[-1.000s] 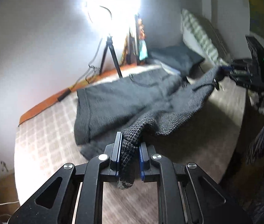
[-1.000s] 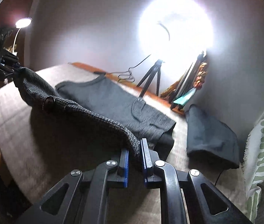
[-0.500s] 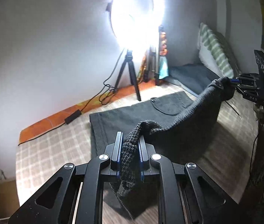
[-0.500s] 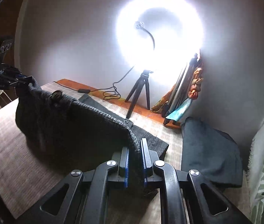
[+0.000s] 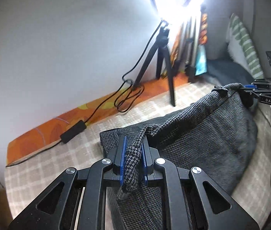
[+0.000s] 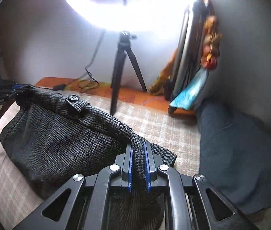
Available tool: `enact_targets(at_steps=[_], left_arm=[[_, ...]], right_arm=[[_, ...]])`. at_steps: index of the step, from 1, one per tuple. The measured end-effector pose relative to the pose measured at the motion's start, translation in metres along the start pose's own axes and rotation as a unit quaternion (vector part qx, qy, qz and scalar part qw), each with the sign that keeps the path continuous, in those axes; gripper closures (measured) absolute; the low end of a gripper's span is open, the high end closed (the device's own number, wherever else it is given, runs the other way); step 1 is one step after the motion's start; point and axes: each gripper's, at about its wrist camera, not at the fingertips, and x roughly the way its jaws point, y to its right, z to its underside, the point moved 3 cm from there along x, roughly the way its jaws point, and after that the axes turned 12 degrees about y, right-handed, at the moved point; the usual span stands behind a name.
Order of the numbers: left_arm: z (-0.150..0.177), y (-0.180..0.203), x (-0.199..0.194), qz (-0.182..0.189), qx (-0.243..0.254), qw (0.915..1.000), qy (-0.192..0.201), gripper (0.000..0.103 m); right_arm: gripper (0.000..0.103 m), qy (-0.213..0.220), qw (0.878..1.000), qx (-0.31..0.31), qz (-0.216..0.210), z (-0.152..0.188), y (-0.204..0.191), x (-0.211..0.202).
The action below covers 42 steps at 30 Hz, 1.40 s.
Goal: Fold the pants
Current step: 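Lift the hems and fold them over toward the waistband with both tools, then release the hems and open both tools above the folded shorts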
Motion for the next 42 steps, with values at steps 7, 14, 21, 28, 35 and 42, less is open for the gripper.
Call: enact_targets(at_steps=[7,14,21,28,35,42], left_arm=[[0.003,-0.015,0.036,-0.008,-0.008,0.9997,-0.022,0.091],[0.006,-0.030,0.065,-0.022,-0.015,0.9988,-0.041,0.091],[0.017,-0.031,0.084,-0.035,-0.008,0.9981,-0.050,0.091],[0.016,-0.041,0.088,-0.061,-0.025,0.9965,-0.053,0.070],[0.006,-0.057,0.044,-0.072,-0.072,0.9948,-0.009,0.059],[0.018,-0.049,-0.027,-0.050,-0.079,0.9955,0.013,0.053]], right_arm=[[0.095,-0.031,1.000,-0.004,0.004,0.000,0.009,0.043],[0.095,-0.052,0.998,-0.003,0.020,-0.003,0.012,0.079],[0.095,-0.078,0.997,0.000,0.029,0.010,0.012,0.102],[0.060,-0.076,0.995,0.011,0.065,0.011,0.027,0.103],[0.040,-0.042,0.993,0.045,0.104,0.009,0.042,0.054],[0.028,0.012,0.991,0.063,0.118,0.012,0.024,-0.019]])
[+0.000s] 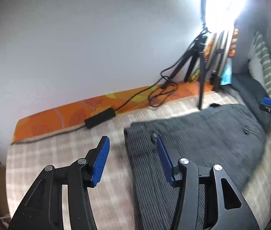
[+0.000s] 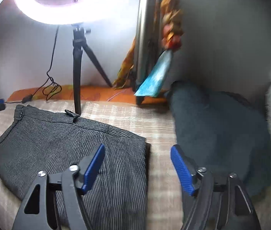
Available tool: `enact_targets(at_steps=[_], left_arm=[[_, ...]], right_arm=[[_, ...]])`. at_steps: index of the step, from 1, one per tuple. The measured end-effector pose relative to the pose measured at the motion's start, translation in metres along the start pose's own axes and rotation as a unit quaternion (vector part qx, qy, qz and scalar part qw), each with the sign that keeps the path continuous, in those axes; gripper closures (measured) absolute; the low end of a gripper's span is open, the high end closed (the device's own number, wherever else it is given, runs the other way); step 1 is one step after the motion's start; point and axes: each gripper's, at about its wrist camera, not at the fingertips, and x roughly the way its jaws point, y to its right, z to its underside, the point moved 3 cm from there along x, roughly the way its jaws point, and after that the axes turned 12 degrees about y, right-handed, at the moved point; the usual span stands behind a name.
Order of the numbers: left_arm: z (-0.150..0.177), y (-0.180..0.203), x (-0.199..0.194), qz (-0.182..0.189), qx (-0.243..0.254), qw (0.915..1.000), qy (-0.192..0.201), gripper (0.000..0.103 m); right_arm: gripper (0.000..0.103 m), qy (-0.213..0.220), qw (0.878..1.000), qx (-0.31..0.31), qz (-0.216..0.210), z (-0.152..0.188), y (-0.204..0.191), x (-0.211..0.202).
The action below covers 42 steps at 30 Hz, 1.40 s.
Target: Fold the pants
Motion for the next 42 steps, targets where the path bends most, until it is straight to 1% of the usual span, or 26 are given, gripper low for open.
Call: enact_targets(at_steps=[3,4,5,7,9,10,11,15,18,21,25,29,31,32,35,37,38,39,40,42], left_arm=[[0.011,0.006,-0.029,0.022,-0.019,0.9996,0.005,0.053],[0.016,0.008,-0.040,0.028,-0.021,0.9994,0.004,0.051],[0.020,0.009,-0.051,0.036,-0.022,0.9991,0.003,0.047],[0.030,0.015,-0.067,0.050,-0.018,0.9986,-0.002,0.040],[0.039,0.021,-0.078,0.061,-0.020,0.9979,-0.007,0.039],[0.045,0.024,-0.084,0.069,-0.027,0.9972,-0.012,0.038],[0.048,0.026,-0.088,0.074,-0.032,0.9966,-0.017,0.037],[0.067,0.034,-0.100,0.083,-0.063,0.9941,-0.029,0.036],[0.082,0.043,-0.105,0.091,-0.077,0.9923,-0.033,0.036],[0.094,0.052,-0.105,0.095,-0.085,0.9907,-0.047,0.036],[0.107,0.060,-0.101,0.098,-0.114,0.9872,-0.053,0.036],[0.120,0.071,-0.083,0.076,-0.133,0.9862,-0.063,0.036],[0.124,0.070,-0.076,0.065,-0.155,0.9841,-0.058,0.036],[0.126,0.067,-0.072,0.061,-0.170,0.9819,-0.056,0.036],[0.128,0.054,-0.063,0.035,-0.208,0.9764,-0.044,0.036],[0.130,0.048,-0.057,0.035,-0.236,0.9706,-0.034,0.036],[0.132,0.047,-0.054,0.035,-0.241,0.9692,-0.034,0.036],[0.133,0.048,-0.051,0.034,-0.241,0.9694,-0.031,0.036],[0.132,0.048,-0.051,0.032,-0.235,0.9712,-0.025,0.036],[0.127,0.052,-0.048,0.034,-0.218,0.9750,-0.027,0.036]], right_arm=[[0.028,0.006,0.999,0.016,-0.031,0.005,-0.008,-0.030],[0.028,0.009,0.999,0.020,-0.042,0.007,-0.012,-0.041],[0.028,0.011,0.998,0.024,-0.051,0.010,-0.016,-0.052],[0.028,0.013,0.997,0.033,-0.070,0.012,-0.024,-0.068],[0.025,0.015,0.995,0.049,-0.091,0.017,-0.032,-0.086],[0.023,0.015,0.993,0.059,-0.101,0.022,-0.037,-0.093],[0.020,0.012,0.992,0.066,-0.108,0.026,-0.042,-0.096],[0.020,-0.009,0.989,0.080,-0.126,0.049,-0.060,-0.105],[0.020,-0.030,0.987,0.083,-0.138,0.061,-0.071,-0.102],[0.020,-0.038,0.986,0.081,-0.144,0.070,-0.083,-0.096],[0.020,-0.051,0.981,0.112,-0.148,0.088,-0.088,-0.085],[0.020,-0.085,0.970,0.163,-0.158,0.109,-0.087,-0.060],[0.020,-0.105,0.964,0.179,-0.169,0.116,-0.089,-0.046],[0.020,-0.109,0.962,0.181,-0.170,0.118,-0.089,-0.042],[0.020,-0.113,0.961,0.185,-0.172,0.119,-0.091,-0.029],[0.020,-0.109,0.961,0.181,-0.176,0.117,-0.094,-0.023],[0.020,-0.107,0.962,0.176,-0.177,0.117,-0.097,-0.020],[0.019,-0.104,0.964,0.172,-0.177,0.116,-0.100,-0.017],[0.019,-0.095,0.966,0.167,-0.175,0.114,-0.102,-0.015],[0.018,-0.086,0.967,0.164,-0.177,0.111,-0.107,-0.010]])
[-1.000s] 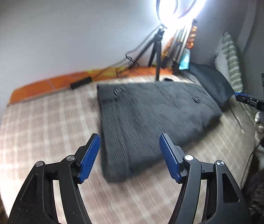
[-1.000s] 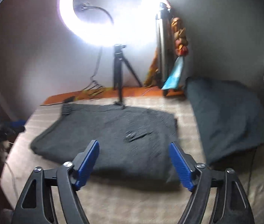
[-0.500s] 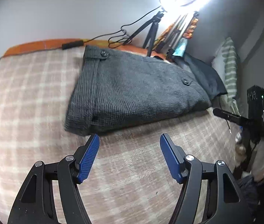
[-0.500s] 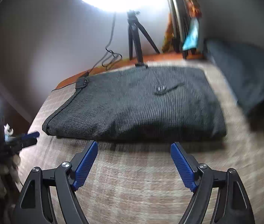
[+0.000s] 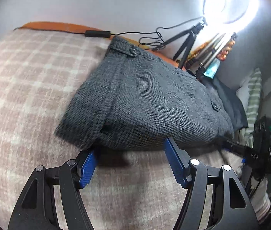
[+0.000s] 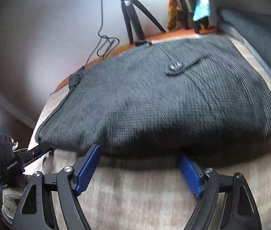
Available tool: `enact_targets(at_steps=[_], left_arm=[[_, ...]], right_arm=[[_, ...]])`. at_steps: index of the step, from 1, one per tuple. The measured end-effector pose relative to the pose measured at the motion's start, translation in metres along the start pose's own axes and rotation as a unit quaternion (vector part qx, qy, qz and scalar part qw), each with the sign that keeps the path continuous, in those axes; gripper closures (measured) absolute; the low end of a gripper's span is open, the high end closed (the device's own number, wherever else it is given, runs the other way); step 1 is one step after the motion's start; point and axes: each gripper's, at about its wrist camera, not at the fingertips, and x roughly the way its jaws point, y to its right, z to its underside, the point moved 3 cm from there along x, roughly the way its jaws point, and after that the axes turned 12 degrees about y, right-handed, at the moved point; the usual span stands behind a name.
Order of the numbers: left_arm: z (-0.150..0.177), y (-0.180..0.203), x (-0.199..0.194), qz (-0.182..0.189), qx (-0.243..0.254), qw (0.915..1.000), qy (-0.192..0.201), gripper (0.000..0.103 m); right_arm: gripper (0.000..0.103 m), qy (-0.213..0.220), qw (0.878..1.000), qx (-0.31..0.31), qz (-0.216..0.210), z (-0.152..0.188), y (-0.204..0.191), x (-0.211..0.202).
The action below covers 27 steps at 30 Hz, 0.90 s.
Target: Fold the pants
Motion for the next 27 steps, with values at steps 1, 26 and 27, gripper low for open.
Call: enact_targets(at_steps=[1,26,27], left_arm=[[-0.002,0.002,0.002,0.005,0.002,1.0000,0.001,0.036],[-0.035,0.024,-0.020,0.075,-0.005,0.9965,0.038,0.045],[-0.034,0.023,-0.022,0.067,-0.001,0.9970,0.039,0.045]], right_arm=[[0.017,0.004,1.000,-0.002,-0.001,-0.001,-0.002,0.002],[0.066,0.017,0.994,0.067,-0.083,-0.028,-0.023,-0.025],[0.065,0.010,0.994,0.061,-0.085,-0.024,-0.024,-0.027]])
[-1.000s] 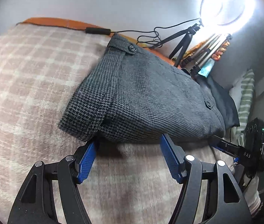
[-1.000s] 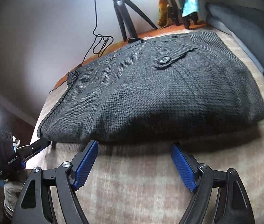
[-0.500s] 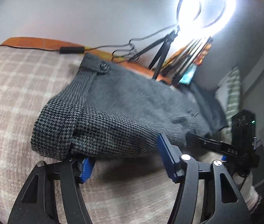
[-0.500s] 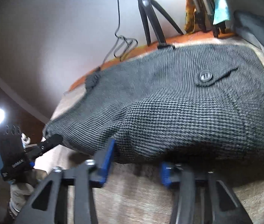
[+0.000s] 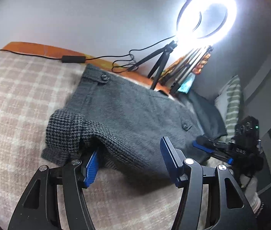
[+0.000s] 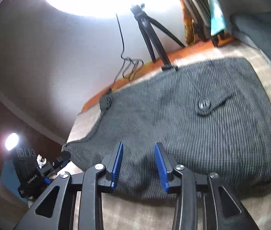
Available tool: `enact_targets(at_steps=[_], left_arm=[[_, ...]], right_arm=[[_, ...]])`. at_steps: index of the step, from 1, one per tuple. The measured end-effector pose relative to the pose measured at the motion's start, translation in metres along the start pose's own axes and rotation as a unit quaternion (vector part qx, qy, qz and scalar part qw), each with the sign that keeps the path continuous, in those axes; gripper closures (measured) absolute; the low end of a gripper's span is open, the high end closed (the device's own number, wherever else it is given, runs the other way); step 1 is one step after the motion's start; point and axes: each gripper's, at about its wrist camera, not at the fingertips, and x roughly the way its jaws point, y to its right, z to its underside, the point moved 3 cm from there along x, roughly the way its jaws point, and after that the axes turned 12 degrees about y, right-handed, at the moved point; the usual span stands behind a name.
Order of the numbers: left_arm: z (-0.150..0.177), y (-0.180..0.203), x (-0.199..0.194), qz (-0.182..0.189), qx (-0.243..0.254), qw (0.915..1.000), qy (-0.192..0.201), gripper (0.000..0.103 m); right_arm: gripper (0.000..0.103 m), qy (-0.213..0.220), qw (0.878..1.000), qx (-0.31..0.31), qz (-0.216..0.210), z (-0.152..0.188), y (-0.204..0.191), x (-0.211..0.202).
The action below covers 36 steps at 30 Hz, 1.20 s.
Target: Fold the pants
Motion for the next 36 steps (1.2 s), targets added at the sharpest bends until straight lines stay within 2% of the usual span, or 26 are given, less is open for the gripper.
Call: enact_targets(at_steps=[4,7,10,11,12,14,15,17,20,22,24,25,26,29,36], left_arm=[[-0.005,-0.003,-0.018,-0.033,0.025,0.9990,0.017,0.045],[-0.009,-0.008,-0.026,-0.037,0.020,0.9987,0.028,0.045],[-0.012,-0.015,-0.030,-0.045,0.009,0.9982,0.039,0.045],[-0.013,-0.016,-0.034,-0.049,0.010,0.9978,0.044,0.045],[-0.015,-0.018,-0.037,-0.054,0.012,0.9972,0.050,0.045],[-0.020,-0.023,-0.044,-0.062,0.010,0.9960,0.063,0.045],[-0.022,-0.027,-0.047,-0.067,0.006,0.9954,0.068,0.045],[-0.025,-0.033,-0.050,-0.074,0.001,0.9946,0.074,0.045],[-0.027,-0.045,-0.053,-0.076,-0.013,0.9941,0.076,0.045],[-0.026,-0.050,-0.050,-0.079,-0.014,0.9944,0.069,0.045],[-0.023,-0.056,-0.042,-0.080,-0.014,0.9953,0.052,0.045],[-0.021,-0.059,-0.037,-0.083,-0.018,0.9954,0.044,0.045],[-0.019,-0.062,-0.034,-0.084,-0.023,0.9955,0.039,0.045],[-0.019,-0.062,-0.028,-0.085,-0.024,0.9955,0.034,0.045],[-0.023,-0.049,-0.031,-0.089,0.003,0.9949,0.048,0.045]], right_arm=[[0.063,-0.014,0.998,-0.069,-0.003,0.019,-0.024,-0.004],[0.063,-0.039,0.992,-0.119,-0.023,0.038,-0.049,0.001],[0.061,-0.088,0.988,-0.115,-0.053,0.066,-0.067,0.017],[0.056,-0.103,0.987,-0.106,-0.059,0.075,-0.070,0.025],[0.054,-0.113,0.986,-0.105,-0.057,0.082,-0.072,0.031],[0.049,-0.123,0.985,-0.122,-0.026,0.093,-0.075,0.048],[0.049,-0.114,0.985,-0.126,-0.025,0.093,-0.077,0.049],[0.034,-0.097,0.987,-0.128,-0.022,0.089,-0.082,0.053],[0.028,-0.077,0.991,-0.109,-0.022,0.083,-0.082,0.061],[0.028,-0.062,0.994,-0.091,-0.027,0.079,-0.079,0.066],[0.038,-0.058,0.995,-0.075,-0.032,0.078,-0.079,0.071],[0.063,-0.066,0.995,-0.057,-0.041,0.077,-0.075,0.074],[0.079,-0.075,0.995,-0.042,-0.045,0.078,-0.074,0.077],[0.090,-0.083,0.995,-0.001,-0.057,0.073,-0.066,0.075],[0.093,-0.096,0.991,0.032,-0.085,0.035,-0.084,0.037]])
